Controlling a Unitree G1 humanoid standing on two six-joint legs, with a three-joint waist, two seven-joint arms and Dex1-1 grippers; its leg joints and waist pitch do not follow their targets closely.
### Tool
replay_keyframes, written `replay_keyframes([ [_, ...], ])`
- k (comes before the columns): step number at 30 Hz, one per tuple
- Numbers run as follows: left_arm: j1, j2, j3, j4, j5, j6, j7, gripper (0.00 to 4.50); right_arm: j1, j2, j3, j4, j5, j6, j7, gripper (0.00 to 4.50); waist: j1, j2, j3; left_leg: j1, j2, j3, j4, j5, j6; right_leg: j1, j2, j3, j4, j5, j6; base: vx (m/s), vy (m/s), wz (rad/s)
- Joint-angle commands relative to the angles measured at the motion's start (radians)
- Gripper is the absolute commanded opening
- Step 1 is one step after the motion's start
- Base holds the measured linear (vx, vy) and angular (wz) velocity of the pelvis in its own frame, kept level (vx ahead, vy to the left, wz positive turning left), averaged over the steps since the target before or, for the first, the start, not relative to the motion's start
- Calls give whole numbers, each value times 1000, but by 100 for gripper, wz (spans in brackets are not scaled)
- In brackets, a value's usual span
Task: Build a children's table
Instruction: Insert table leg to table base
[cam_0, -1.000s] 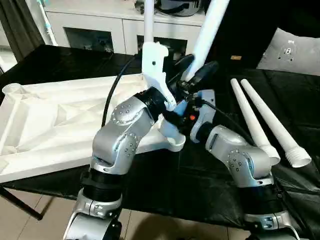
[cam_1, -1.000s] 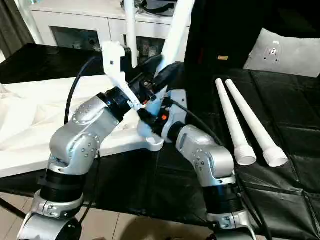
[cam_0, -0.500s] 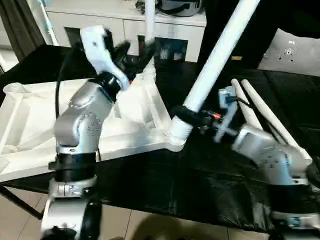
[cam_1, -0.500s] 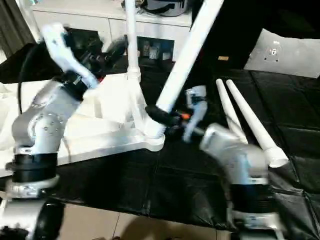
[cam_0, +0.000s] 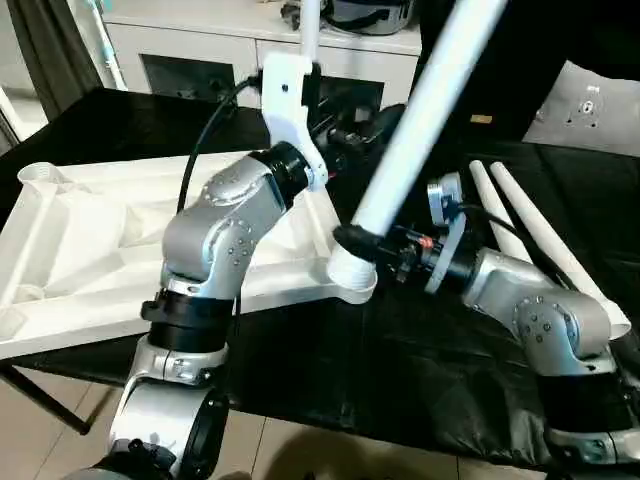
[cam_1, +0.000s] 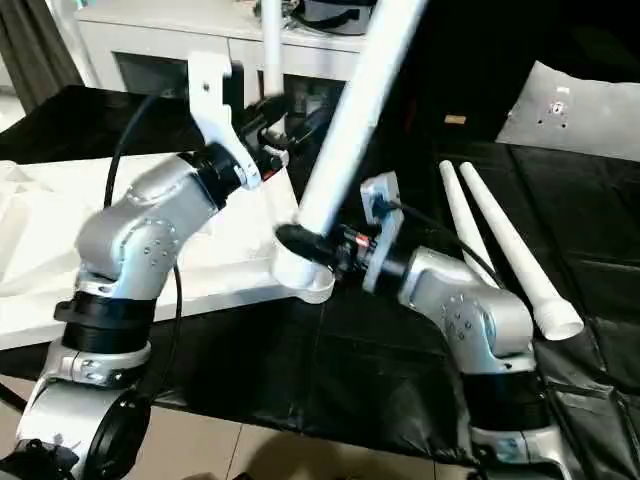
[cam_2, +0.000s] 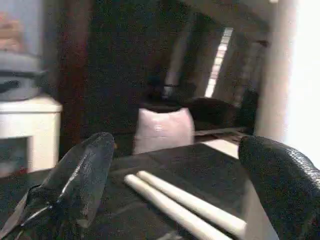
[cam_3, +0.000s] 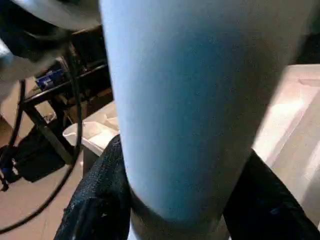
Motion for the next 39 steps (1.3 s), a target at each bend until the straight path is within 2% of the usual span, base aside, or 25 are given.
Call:
replay_keyframes([
  [1, 0, -6, -73, -61, -18, 18, -59, 450, -4, -4, 24, -1, -33, -18, -18, 192, 0, -7, -77, 0, 28, -5, -61, -91, 32, 64, -68, 40, -76, -348, -99, 0, 0, 0],
  [2, 4, -10, -95, -66, -8, 25, -54, 450, -5, -3, 28, 7, -47, -29, -33, 192, -1, -3, -76, 0, 28, -4, -61, -96, 32, 64, -68, 40, -77, -345, -103, 0, 0, 0],
  [3, 7, -10, -107, -68, -1, 26, -54, 450, -5, -4, 31, 11, -57, -34, -40, 192, -3, -6, -76, -1, 27, -4, -61, -98, 31, 66, -66, 40, -77, -342, -102, 0, 0, 0],
  [8, 16, -8, -147, -68, 22, 23, -68, 450, -6, -7, 43, 23, -77, -49, -46, 192, -4, -5, -76, 1, 26, -5, -61, -107, 30, 65, -65, 38, -81, -366, -85, 0, 0, 0],
  [11, 21, -12, -150, -64, 34, 18, -68, 450, -7, -4, 49, 27, -92, -61, -51, 192, -4, -6, -77, 0, 26, -5, -61, -102, 31, 66, -65, 39, -78, -349, -92, 0, 0, 0],
  [15, 26, -13, -92, -63, 12, 13, -49, 450, -5, 4, 38, 34, -109, -78, -75, 192, -5, -7, -76, 0, 25, -4, -61, -102, 31, 66, -65, 39, -77, -343, -101, 0, 0, 0],
  [16, 41, 0, -35, -78, -27, 15, -58, 450, 2, 6, 24, 38, -121, -96, -102, 192, -5, -7, -76, 0, 25, -3, -61, -100, 29, 66, -66, 39, -77, -349, -105, 0, 0, 0],
  [17, 41, 0, -35, -78, -27, 15, -58, 450, 2, 6, 24, 38, -121, -96, -102, 192, -5, -7, -76, 1, 25, -3, -61, -101, 29, 65, -66, 39, -78, -352, -107, 0, 0, 0],
  [19, 70, 34, 10, -103, -65, 35, -80, 450, 14, 4, 11, 38, -143, -113, -141, 192, -7, -4, -77, 3, 28, -4, -62, -99, 20, 64, -66, 41, -73, -333, -115, 0, 0, 0],
  [21, 118, 111, 11, -103, -30, 42, -105, 450, 29, 1, 1, 32, -180, -140, -185, 192, -10, -2, -75, 2, 27, -4, -64, -113, 17, 62, -64, 40, -74, -337, -112, 0, 0, 0],
  [22, 125, 123, 7, -102, -22, 42, -111, 450, 31, 1, -1, 31, -183, -142, -190, 192, -14, 0, -73, 5, 25, -4, -65, -127, 13, 62, -63, 39, -76, -359, -98, 0, 0, 0],
  [24, 174, 205, -34, -96, 42, 31, -154, 450, 42, 3, -11, 27, -206, -157, -225, 192, -26, 5, -71, 6, 24, -6, -68, -149, 5, 59, -60, 39, -82, -410, -64, 0, 0, 0],
  [25, 174, 205, -34, -96, 42, 31, -154, 450, 42, 3, -11, 27, -206, -157, -225, 192, -31, 4, -72, 5, 23, -5, -68, -150, 4, 60, -59, 38, -83, -413, -61, 0, 0, 0],
  [26, 208, 258, -76, -87, 83, 23, -187, 450, 48, 7, -18, 23, -214, -156, -247, 192, -30, 8, -75, 7, 24, -10, -68, -145, 1, 60, -60, 39, -79, -400, -59, 0, 0, 0],
  [27, 208, 258, -76, -87, 83, 23, -187, 450, 48, 7, -18, 23, -214, -156, -247, 192, -35, 8, -73, 7, 25, -8, -70, -149, 3, 57, -57, 40, -79, -391, -64, 0, 0, 0],
  [29, 262, 346, -165, -47, 168, -5, -237, 450, 62, 18, -28, 16, -233, -168, -288, 192, -36, 11, -73, 9, 27, -9, -71, -162, 0, 57, -60, 40, -77, -381, -73, 0, 0, 0],
  [31, 285, 408, -246, 9, 230, -74, -305, 450, 75, 9, -14, 28, -271, -205, -307, 192, -37, 10, -72, 8, 24, -8, -73, -170, 0, 55, -61, 42, -82, -399, -63, 0, 0, 0],
  [32, 286, 415, -255, 19, 234, -81, -316, 450, 77, 11, -14, 29, -270, -208, -307, 192, -36, 13, -72, 11, 23, -8, -72, -171, -4, 54, -61, 43, -82, -402, -61, 0, 0, 0],
  [35, 289, 426, -270, 57, 243, -103, -347, 450, 91, 23, -20, 22, -272, -220, -323, 192, -37, 20, -74, 11, 27, -9, -74, -166, -14, 57, -62, 45, -73, -333, -98, 0, 0, 0],
  [36, 289, 426, -270, 57, 243, -103, -347, 450, 91, 23, -20, 22, -272, -220, -323, 192, -38, 18, -74, 12, 28, -8, -73, -174, -16, 59, -63, 45, -70, -315, -115, 0, 0, 0],
  [37, 284, 432, -279, 115, 260, -145, -396, 423, 115, 24, -2, 17, -313, -278, -336, 192, -36, 21, -71, 12, 26, -7, -74, -184, -14, 56, -64, 46, -78, -323, -119, 0, 0, 0],
  [39, 272, 438, -292, 191, 280, -196, -430, 416, 136, 3, 23, -1, -317, -241, -317, 192, -38, 21, -71, 13, 23, -6, -75, -200, -17, 59, -61, 45, -79, -341, -113, 0, 0, 0],
])
